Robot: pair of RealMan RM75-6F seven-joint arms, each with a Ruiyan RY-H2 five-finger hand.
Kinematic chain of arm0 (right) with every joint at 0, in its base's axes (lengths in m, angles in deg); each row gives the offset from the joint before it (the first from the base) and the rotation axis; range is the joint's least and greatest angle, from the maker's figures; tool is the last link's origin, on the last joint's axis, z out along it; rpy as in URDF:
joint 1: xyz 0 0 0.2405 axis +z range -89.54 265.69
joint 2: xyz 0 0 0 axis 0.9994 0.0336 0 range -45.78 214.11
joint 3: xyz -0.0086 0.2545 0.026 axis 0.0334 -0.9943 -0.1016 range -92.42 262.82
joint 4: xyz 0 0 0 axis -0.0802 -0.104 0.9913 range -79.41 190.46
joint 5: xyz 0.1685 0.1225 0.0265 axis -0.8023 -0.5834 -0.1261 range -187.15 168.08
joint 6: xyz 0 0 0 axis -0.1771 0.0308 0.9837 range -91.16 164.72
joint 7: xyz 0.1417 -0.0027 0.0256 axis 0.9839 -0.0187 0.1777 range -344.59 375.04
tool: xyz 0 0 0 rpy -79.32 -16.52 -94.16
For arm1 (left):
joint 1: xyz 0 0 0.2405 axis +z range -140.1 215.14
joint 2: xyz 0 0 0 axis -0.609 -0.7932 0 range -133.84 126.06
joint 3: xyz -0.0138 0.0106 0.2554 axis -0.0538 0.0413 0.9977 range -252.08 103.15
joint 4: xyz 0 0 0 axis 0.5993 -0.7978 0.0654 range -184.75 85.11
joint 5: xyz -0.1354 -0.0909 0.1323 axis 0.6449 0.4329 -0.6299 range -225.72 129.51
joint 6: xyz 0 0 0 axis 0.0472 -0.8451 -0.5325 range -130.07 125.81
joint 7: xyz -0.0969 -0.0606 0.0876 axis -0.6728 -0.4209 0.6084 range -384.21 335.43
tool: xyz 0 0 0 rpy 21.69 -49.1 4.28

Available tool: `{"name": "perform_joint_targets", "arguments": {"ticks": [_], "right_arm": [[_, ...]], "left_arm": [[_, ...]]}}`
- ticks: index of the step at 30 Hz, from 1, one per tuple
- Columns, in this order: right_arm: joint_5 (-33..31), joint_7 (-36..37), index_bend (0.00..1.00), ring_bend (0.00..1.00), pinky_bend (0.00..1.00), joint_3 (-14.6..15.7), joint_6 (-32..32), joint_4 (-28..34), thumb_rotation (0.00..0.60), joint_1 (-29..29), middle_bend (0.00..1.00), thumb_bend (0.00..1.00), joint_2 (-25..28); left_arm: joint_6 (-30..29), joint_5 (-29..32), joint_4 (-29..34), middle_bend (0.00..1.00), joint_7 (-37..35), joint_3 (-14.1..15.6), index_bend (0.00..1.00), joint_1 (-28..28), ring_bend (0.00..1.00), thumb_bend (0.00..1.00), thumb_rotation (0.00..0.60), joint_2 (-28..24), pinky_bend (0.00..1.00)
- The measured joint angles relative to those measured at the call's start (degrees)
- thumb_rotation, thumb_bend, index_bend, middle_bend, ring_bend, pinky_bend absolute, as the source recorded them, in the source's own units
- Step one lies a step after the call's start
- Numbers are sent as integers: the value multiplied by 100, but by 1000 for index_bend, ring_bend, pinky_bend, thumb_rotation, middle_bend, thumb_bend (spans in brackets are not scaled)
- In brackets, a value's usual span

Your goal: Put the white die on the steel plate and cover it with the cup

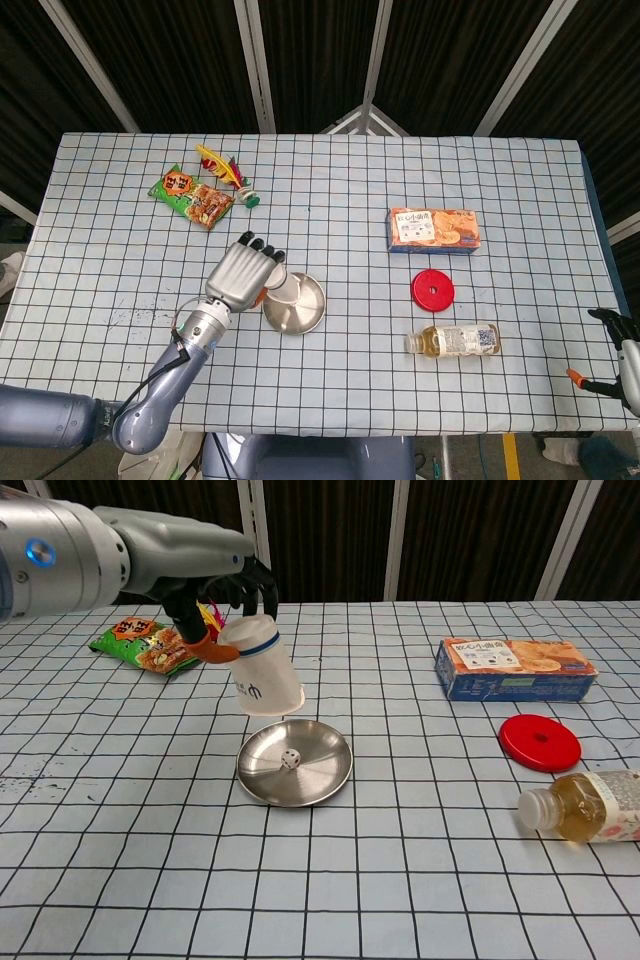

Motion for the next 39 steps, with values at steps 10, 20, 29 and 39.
{"name": "perform_joint_targets", "arguments": {"ticks": [10,20,29,39], "right_arm": [[3,-4,211,152,12,12,30,-21,600,4,190,96,-9],[-25,48,211,152,12,5,64,-44,600,6,190,96,1],[-81,8,211,152,12,-23,113,2,600,42,190,96,-9],[-82,70,210,152,12,-8,88,-53,600,1,190,97,-6]], "left_arm": [[-214,1419,-330,353,625,-180,375,-791,235,524,600,560,150],[-380,1256,-880,319,668,40,374,-1018,230,524,600,994,150],[-295,999,-1291,290,514,286,346,-1032,228,523,600,1274,151],[45,515,-1710,278,66,528,346,-946,223,524,600,1512,151]]}}
